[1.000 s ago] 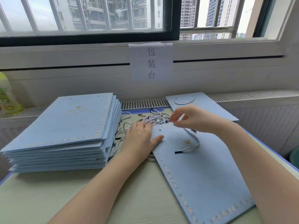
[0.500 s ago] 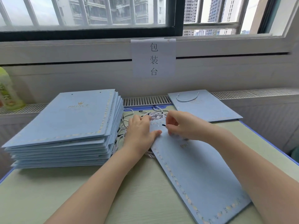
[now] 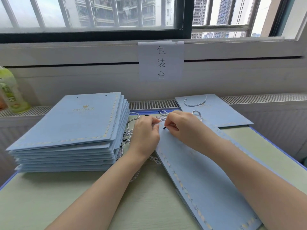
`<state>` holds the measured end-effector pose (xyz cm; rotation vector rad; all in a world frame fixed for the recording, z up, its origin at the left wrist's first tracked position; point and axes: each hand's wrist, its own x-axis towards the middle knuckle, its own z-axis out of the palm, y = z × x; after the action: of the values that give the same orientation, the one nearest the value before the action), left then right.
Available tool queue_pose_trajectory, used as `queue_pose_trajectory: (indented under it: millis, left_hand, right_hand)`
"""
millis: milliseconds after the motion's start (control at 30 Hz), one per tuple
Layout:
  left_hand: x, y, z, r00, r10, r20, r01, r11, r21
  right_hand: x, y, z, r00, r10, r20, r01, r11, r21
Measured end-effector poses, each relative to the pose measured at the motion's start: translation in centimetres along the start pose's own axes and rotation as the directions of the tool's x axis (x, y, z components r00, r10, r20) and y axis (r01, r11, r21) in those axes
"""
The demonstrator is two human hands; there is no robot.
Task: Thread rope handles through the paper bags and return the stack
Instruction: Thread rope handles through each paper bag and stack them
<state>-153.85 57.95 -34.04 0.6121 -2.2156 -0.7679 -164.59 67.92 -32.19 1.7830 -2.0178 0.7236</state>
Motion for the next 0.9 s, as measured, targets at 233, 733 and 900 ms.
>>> queue_pose_trajectory:
  millis: [233, 733, 900]
  left_hand:
    - [-0.4, 0.1, 0.2, 1.0, 0.012, -0.022, -0.012, 1.0, 0.028]
    - [-0.7, 0.8, -0.1, 0.99, 0.097, -0.101, -0.1, 0.995, -0.03]
    - [-0.6, 1.0, -0.2, 0.99, 0.095, -0.107, -0.105, 0.99, -0.096]
  right_hand:
    - [0.2, -0.5, -0.3, 0.993, 0.035, 0.113, -0.049, 0.99, 0.132]
    - [-0.1, 0.5, -1.4, 0.961, 0.201, 0.192, -0.264, 0.874, 0.408]
    - [0.0, 0.1, -2.2, 0.961, 0.211, 0.178, -0.273, 0.818, 0.505]
